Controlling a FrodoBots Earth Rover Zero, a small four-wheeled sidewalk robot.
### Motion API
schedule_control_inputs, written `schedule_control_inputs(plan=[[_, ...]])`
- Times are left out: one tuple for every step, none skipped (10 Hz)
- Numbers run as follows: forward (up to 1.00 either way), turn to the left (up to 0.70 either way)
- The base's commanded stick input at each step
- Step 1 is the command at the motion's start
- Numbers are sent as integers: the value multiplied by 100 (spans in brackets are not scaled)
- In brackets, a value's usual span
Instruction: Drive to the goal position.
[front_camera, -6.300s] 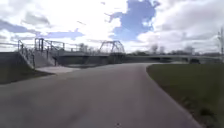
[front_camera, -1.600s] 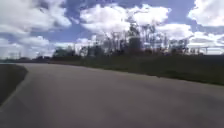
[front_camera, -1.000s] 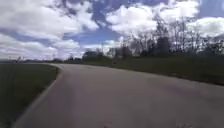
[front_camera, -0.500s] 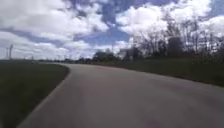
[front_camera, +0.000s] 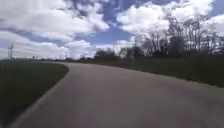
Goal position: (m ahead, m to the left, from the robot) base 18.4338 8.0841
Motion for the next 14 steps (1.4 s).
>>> schedule_control_inputs(plan=[[100,27],[100,27],[100,27],[100,27],[100,27],[100,27],[100,27],[100,27],[100,27],[100,27],[100,27],[100,27],[100,15],[100,0]])
